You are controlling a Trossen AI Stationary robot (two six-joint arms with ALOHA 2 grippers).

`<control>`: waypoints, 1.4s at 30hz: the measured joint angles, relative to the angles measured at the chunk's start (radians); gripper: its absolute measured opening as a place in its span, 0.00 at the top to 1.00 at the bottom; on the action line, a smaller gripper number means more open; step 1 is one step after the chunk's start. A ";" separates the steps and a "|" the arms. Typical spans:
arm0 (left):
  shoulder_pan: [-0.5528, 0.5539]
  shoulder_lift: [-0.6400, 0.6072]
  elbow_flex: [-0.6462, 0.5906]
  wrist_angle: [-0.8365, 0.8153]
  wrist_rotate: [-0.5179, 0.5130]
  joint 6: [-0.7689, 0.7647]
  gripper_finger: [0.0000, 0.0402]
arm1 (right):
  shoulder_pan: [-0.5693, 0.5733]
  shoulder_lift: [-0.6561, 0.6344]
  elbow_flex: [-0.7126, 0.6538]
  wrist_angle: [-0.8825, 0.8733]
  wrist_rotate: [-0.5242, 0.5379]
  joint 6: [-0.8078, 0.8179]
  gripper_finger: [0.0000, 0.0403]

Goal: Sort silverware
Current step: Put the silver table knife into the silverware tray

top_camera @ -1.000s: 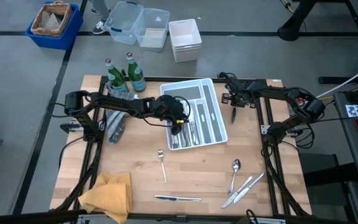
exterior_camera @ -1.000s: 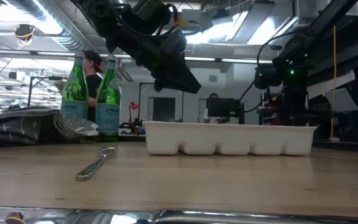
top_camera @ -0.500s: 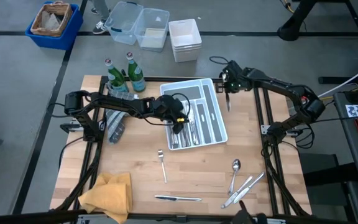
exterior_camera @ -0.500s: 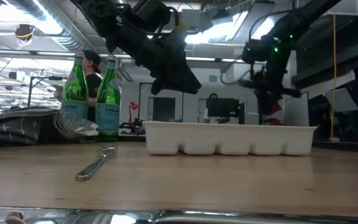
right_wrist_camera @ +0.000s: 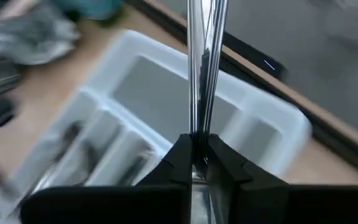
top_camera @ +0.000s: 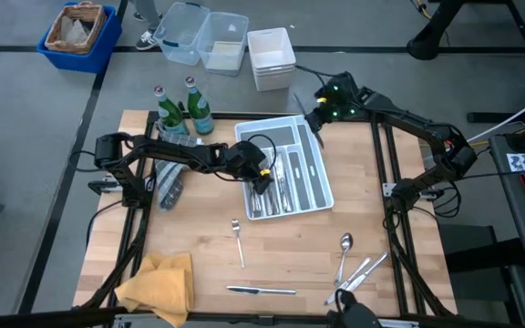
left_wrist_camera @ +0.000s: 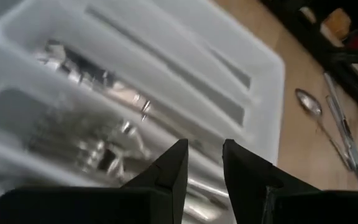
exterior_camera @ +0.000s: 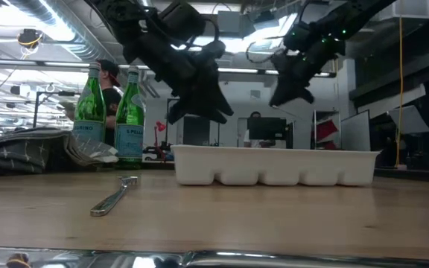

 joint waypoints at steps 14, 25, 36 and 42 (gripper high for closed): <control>-0.007 -0.044 0.000 -0.084 0.049 -0.146 0.78 | 0.181 0.000 0.000 0.180 -0.199 -0.652 0.92; -0.073 -0.258 0.000 -0.373 -0.073 -0.159 0.78 | 0.390 0.000 0.000 0.185 -0.039 -1.174 0.92; -0.170 -0.404 0.000 -0.601 -0.173 -0.276 0.78 | 0.557 0.000 0.000 0.110 0.143 -1.464 0.92; -0.204 -0.416 0.000 -0.614 -0.221 -0.332 0.78 | 0.598 0.032 0.000 0.015 0.166 -1.571 0.92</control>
